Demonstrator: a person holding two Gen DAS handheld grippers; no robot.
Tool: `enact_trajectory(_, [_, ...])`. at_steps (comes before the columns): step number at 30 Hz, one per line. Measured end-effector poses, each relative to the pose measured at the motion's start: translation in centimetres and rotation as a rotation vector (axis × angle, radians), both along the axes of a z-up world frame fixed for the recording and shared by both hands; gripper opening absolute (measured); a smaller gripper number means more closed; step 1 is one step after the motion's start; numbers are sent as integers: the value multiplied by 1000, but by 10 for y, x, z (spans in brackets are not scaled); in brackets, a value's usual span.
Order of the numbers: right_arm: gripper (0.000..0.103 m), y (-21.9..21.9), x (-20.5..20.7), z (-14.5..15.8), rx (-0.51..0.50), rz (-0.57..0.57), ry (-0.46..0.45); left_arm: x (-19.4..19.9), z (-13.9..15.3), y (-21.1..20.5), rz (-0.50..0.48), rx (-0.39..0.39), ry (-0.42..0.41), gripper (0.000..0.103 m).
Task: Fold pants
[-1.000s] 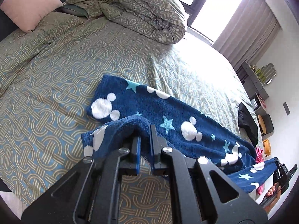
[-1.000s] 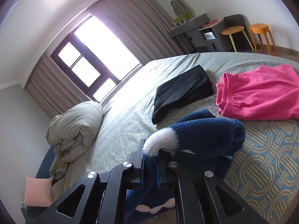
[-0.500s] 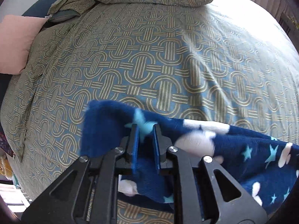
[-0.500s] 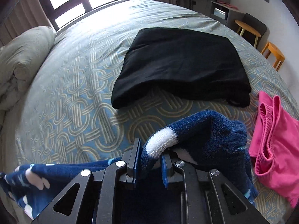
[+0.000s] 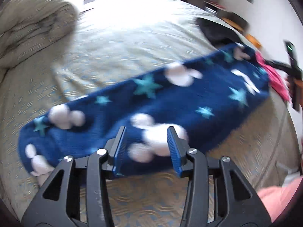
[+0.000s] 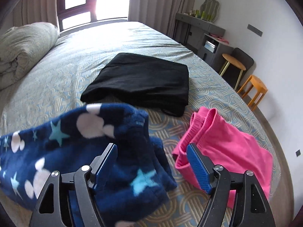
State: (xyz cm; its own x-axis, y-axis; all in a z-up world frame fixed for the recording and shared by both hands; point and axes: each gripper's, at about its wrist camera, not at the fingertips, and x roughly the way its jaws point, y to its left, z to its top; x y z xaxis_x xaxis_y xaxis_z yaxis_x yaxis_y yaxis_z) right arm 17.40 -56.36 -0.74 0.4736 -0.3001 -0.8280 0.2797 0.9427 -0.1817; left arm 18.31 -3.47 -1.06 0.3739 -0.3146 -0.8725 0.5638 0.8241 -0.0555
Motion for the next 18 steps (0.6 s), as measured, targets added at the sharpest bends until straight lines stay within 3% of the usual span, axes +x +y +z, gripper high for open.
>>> enact_trajectory(2, [77,2,-19,-7,1,41,25,-35,-12,-50,-170,9,28,48])
enact_trajectory(5, [77,2,-37,-25,8,61,46,-64,-31,-103,-293,54,37,48])
enact_trajectory(11, [77,-23,-53,-42,196,6,-20,-62,-59,-155,-260,58,83,48])
enact_trajectory(18, [82,-31,-25,-42,246,102,-69,-36,-53,-176,-136,82,42,48])
